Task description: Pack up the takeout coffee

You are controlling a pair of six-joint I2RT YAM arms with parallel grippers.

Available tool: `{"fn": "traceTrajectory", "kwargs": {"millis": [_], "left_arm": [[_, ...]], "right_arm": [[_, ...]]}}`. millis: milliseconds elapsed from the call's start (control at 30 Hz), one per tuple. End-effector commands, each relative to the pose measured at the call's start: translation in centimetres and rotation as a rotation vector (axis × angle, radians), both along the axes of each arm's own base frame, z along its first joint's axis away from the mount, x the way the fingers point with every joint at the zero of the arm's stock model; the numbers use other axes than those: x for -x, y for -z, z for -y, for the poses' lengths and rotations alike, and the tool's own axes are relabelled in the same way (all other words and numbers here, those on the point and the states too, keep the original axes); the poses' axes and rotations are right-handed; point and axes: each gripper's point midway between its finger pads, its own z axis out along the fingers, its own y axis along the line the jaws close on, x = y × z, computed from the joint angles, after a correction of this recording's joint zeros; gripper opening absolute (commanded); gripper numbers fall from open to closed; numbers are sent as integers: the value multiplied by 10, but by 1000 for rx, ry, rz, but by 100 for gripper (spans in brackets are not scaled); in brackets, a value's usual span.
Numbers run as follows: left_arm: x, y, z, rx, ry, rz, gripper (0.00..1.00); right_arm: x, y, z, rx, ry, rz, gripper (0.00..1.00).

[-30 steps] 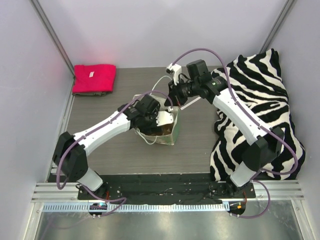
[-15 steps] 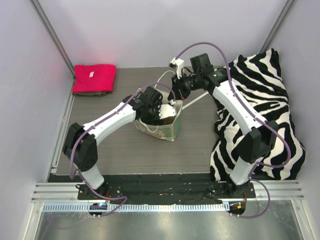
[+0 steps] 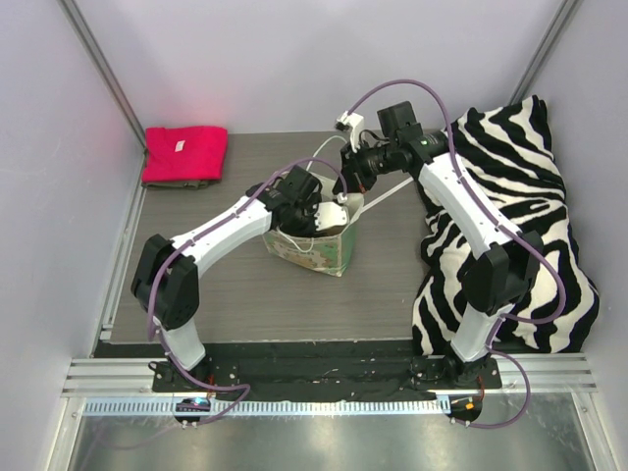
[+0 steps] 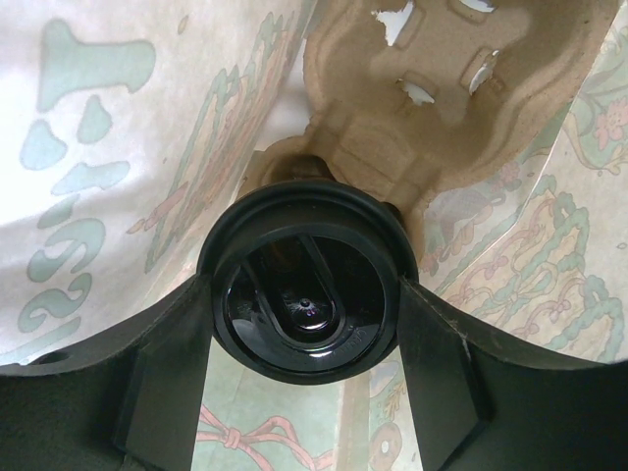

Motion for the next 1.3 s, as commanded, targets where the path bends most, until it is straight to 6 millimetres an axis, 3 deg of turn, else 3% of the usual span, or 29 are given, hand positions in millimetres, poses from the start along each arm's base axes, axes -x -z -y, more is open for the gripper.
{"fn": "traceTrajectory", "kwargs": {"millis": [0,133,233,400,667,1067,1267], "left_arm": [[41,78,-44,-181,-57,-261,4],[30,53,-33,-124,-83,-223,22],[19,23,-20,-59,-105,-182,36],[12,-9,-11,-2,-119,-128,52],[13,-34,-1,39,-129,-81,77],[14,-79,14,145,-116,1,81],[30,-83,19,136,-21,68,81]], "right_arm": [[19,-2,-1,-10,-55,-63,1],[20,-5,1,-11,-59,-49,1],[21,-7,1,-10,-61,-38,1],[21,-9,1,-12,-64,-32,1],[19,-8,1,-11,-67,-21,1],[15,-9,3,2,-53,16,1],[12,-9,4,3,-39,23,1]]}}
